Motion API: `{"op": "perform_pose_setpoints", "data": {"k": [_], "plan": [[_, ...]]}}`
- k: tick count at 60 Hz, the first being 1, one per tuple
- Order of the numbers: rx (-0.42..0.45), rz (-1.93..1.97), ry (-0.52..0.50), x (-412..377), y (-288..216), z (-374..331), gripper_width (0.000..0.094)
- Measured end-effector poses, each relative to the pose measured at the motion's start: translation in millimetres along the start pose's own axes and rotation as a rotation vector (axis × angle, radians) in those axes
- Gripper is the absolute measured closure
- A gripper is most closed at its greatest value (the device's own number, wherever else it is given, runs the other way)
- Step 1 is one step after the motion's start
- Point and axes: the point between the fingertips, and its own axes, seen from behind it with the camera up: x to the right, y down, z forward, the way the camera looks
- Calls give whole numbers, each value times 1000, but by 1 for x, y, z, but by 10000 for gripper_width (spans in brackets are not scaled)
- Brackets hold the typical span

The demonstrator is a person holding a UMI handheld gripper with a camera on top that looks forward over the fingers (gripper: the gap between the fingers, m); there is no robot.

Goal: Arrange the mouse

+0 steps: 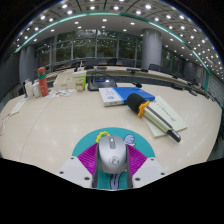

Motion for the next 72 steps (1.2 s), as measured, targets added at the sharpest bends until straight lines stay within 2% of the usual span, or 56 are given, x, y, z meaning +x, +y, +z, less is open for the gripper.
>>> {"op": "perform_pose_setpoints", "data": {"k": [6,9,12,15,16,18,23,29,54,72], "plan": [[-58,22,-16,5,28,8,450],[-51,32,-34,3,26,5,405],[-70,39,-43,4,28,1,270],[-82,40,-52,0,27,-9,88],[-82,38,-51,1,26,-11,64],[-79,31,-43,3,24,-18,96],[-58,-2,-18,7,13,-51,69],[-50,-29,9,7,8,-99,78],[37,-66,5,-3,23,-318,78],[90,-71,-14,-7,41,-402,79]]}}
